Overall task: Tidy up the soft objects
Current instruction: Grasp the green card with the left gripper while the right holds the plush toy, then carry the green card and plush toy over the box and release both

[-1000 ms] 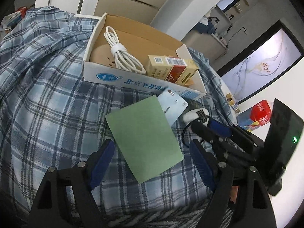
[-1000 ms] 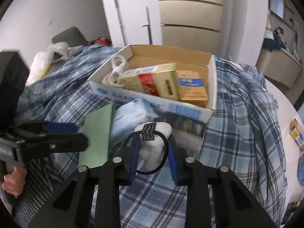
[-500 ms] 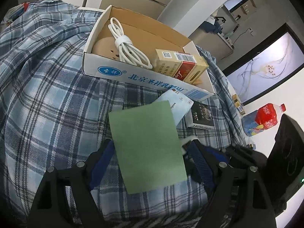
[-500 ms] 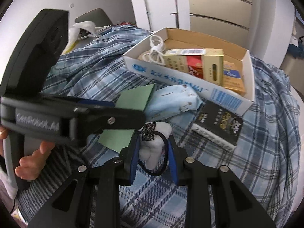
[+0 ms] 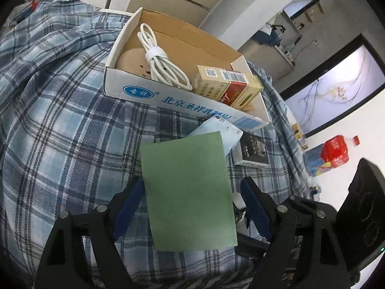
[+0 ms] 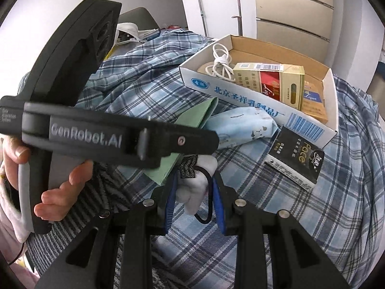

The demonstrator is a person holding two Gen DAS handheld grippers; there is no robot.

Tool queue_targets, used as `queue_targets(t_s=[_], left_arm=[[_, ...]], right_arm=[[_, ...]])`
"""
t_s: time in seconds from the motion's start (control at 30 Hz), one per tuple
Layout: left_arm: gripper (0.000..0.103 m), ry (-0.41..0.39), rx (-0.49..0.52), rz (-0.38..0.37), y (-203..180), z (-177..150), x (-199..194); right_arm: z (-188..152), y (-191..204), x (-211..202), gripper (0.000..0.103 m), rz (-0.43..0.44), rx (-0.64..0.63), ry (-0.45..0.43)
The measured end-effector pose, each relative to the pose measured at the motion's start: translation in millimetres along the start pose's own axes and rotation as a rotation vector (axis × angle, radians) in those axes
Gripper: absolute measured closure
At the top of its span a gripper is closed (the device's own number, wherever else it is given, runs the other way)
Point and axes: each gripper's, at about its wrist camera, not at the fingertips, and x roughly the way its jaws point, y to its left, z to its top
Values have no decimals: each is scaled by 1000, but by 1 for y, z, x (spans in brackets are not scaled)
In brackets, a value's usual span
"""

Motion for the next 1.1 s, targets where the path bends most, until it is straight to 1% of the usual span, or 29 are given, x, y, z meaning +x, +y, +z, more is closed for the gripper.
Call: queue_targets(t_s=[0.07, 0.13, 0.17, 0.33, 0.47, 0.57, 0.6, 0.67, 0.7, 0.77, 0.8, 0.87, 0.9, 1.0, 1.07, 1.1], left_arm=[[20, 0, -6, -6, 3, 0, -1], [31, 0, -11, -2, 4, 1, -1], [32, 2, -13, -4, 6, 1, -1], [32, -13, -22, -7, 10, 0, -7], [33, -58, 7, -1, 6, -3, -20], [33, -126, 59, 22, -2, -6, -34], [33, -159, 90, 13, -6, -8, -40], [33, -201, 132, -40, -13, -8, -49], [33, -240, 161, -41, -17, -10, -56], [33, -315, 231, -1, -25, -15, -68], [33, -368, 279, 28, -31, -19, -75], [33, -446, 335, 79, -40, -27, -85], [33, -480, 354, 92, -43, -31, -90], [33, -555, 390, 106, -52, -38, -101], [32, -587, 410, 124, -56, -43, -105], [33, -591, 414, 126, -58, -44, -107]], right_arm=[[0, 0, 0, 76, 3, -2, 1], [0, 1, 0, 76, 3, -3, 4], [0, 1, 1, 76, 2, -3, 5], [0, 0, -1, 76, 1, -2, 6], [0, -4, -6, 76, -23, 10, -8], [1, -10, -12, 76, -79, 31, -46], [2, -12, -16, 76, -100, 38, -67], [3, -16, -22, 76, -114, 49, -105], [3, -18, -25, 76, -114, 51, -124], [4, -21, -31, 76, -134, 65, -163], [5, -22, -34, 76, -141, 74, -184], [4, -23, -42, 76, -165, 87, -238], [4, -23, -46, 76, -178, 86, -263], [6, -20, -55, 76, -200, 84, -353], [5, -19, -62, 76, -204, 80, -403], [5, -18, -65, 76, -205, 74, -427]])
